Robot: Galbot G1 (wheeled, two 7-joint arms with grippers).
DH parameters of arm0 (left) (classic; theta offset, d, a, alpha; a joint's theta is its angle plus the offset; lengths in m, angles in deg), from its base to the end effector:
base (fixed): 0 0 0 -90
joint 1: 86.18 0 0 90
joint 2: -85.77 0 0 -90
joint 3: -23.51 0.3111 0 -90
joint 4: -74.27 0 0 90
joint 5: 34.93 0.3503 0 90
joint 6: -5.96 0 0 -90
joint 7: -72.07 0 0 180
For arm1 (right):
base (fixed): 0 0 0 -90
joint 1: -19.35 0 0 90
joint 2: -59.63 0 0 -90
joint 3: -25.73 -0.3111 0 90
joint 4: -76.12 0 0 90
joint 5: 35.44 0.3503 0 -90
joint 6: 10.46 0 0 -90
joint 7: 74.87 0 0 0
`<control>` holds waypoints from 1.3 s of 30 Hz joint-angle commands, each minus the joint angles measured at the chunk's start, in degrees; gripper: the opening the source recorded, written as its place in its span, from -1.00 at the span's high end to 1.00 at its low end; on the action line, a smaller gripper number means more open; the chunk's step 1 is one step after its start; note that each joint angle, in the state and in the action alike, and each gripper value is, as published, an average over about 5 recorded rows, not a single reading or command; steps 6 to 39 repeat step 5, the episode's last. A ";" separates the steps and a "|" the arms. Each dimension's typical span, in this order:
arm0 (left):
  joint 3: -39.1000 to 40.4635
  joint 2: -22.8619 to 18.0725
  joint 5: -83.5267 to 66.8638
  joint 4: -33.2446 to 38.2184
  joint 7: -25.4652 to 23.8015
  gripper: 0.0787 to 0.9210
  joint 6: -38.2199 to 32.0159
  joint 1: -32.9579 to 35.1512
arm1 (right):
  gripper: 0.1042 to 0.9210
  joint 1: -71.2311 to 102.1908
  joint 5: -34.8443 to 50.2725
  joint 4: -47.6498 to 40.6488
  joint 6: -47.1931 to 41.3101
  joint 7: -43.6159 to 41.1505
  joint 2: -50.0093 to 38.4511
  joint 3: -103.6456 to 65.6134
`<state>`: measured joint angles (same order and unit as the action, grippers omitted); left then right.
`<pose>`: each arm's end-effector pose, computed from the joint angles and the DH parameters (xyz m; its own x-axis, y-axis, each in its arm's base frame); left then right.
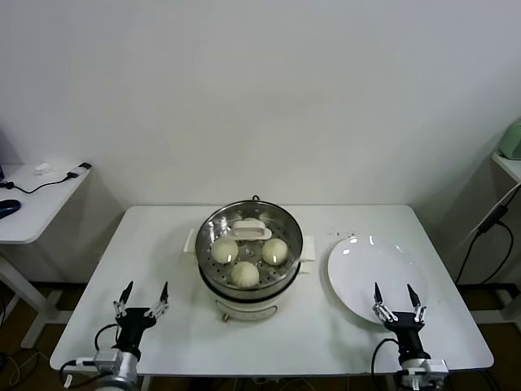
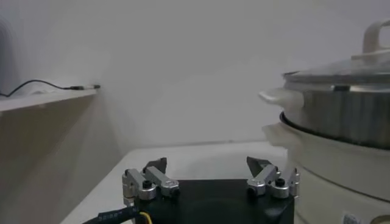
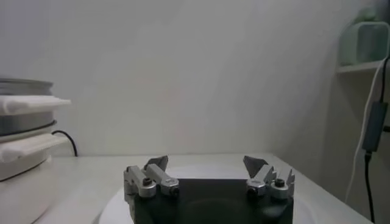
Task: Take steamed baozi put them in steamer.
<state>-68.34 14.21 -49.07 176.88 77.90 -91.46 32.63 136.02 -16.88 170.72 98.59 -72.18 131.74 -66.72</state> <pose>0.1938 0.0847 -0.3566 -0.9877 -0.0530 0.1468 -0.0423 0.9962 0.0756 0.1929 -0.1011 -0.3932 -0.9969 0.0650 0.0435 0.0651 0.9979 0.0007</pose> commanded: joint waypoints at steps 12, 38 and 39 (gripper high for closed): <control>-0.28 0.10 -1.92 -3.06 -0.13 -0.77 -3.75 1.19 | -0.76 -0.17 0.33 -0.17 -0.61 -0.18 0.03 0.44; -0.28 0.10 -1.92 -3.06 -0.13 -0.77 -3.75 1.19 | -0.76 -0.17 0.33 -0.17 -0.61 -0.18 0.03 0.44; -0.28 0.10 -1.92 -3.06 -0.13 -0.77 -3.75 1.19 | -0.76 -0.17 0.33 -0.17 -0.61 -0.18 0.03 0.44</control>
